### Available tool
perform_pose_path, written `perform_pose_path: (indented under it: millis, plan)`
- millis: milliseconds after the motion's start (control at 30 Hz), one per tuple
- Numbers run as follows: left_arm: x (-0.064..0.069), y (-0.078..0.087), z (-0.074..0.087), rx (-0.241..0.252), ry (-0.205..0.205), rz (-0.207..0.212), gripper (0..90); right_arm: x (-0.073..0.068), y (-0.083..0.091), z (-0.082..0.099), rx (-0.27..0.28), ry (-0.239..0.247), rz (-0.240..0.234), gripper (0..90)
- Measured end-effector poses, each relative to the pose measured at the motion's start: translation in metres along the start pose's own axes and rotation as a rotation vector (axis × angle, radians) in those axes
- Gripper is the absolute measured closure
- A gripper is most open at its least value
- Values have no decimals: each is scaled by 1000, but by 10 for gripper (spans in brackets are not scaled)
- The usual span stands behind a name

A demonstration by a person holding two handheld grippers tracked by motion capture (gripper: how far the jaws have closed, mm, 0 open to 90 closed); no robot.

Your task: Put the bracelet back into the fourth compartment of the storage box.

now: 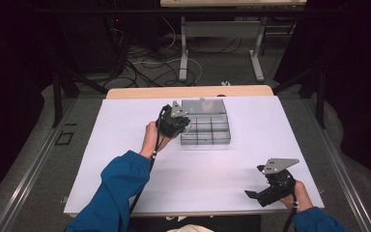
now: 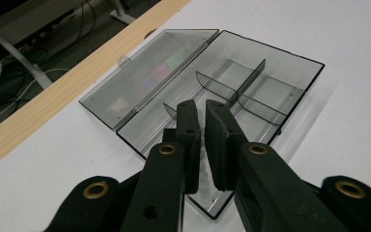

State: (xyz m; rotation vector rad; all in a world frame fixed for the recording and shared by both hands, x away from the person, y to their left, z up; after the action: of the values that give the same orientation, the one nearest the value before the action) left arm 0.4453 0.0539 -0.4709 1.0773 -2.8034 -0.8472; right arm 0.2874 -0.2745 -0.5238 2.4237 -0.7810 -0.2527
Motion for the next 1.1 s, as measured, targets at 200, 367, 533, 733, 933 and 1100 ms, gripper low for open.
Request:
perform_pose_path:
  millis: [200,367,533,733,933,1100]
  plan:
    - [1,-6,1,-3,11,-5,847,-1,0,0,-2,-6,0,9]
    - [1,-9,3,-28,10,10,847,-1,0,0,-14,-7,2,9]
    - [3,-14,5,-32,8,9,847,-2,0,0,-17,-4,-2,9]
    - [7,-23,9,-44,16,10,846,-1,0,0,-22,3,-3,9]
    - [10,-27,10,-62,16,15,845,-1,0,0,-33,7,-1,9]
    - [10,-32,13,-78,23,22,845,-2,0,0,-29,7,7,10]
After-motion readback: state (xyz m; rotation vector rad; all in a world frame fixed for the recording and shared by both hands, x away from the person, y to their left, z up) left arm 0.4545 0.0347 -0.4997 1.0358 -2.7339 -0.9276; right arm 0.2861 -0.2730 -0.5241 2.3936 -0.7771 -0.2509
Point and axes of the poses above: each handheld gripper's, and its own axes: y roughly backward along the jaws, z roughly out of its underside, x roughly to its right, the point moved 1 cm from there along -y, roughly forward along the jaws, and after that the axes turned 8 degrees about x, right-handed, at the moved point
